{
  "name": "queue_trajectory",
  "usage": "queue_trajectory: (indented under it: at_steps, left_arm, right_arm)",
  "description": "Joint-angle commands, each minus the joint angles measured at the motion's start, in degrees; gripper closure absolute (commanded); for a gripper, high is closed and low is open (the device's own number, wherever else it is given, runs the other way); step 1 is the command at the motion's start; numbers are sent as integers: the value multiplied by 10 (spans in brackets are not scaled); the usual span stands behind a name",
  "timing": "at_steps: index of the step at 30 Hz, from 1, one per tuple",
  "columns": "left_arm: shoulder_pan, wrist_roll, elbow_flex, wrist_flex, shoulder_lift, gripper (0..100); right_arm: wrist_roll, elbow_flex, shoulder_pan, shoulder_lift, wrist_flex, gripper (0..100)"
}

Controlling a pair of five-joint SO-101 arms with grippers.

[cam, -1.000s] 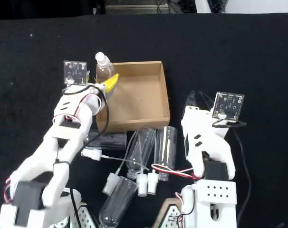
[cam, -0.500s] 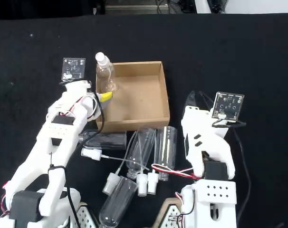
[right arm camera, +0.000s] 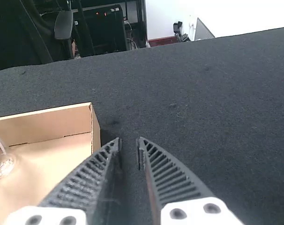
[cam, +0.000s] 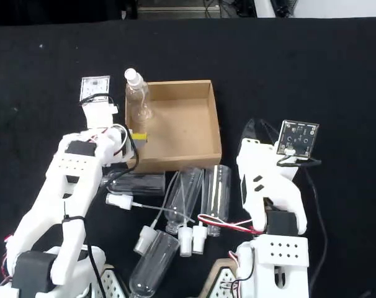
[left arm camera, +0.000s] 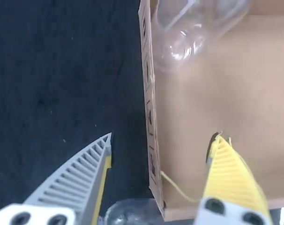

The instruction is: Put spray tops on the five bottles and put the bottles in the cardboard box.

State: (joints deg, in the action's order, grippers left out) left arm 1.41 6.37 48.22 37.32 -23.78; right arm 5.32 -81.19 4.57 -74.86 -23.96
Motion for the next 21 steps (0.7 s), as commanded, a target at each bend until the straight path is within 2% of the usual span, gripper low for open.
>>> queue_trajectory:
  at_steps: [1, 6, 10, 12, 21]
  left_arm:
    - [12, 36, -28, 9, -18, 694]
    - [10, 38, -28, 12, -18, 695]
    - [11, 37, -28, 12, -18, 777]
    - [11, 37, -28, 12, -18, 805]
    - [10, 37, -12, 9, -18, 807]
  right_arm:
    - [4, 1, 9, -17, 16, 948]
    - [-13, 44, 7, -12, -34, 949]
    - [-15, 123, -23, 48, -114, 946]
    - [-15, 149, -44, 97, -125, 946]
    - [-14, 242, -112, 297, -125, 945]
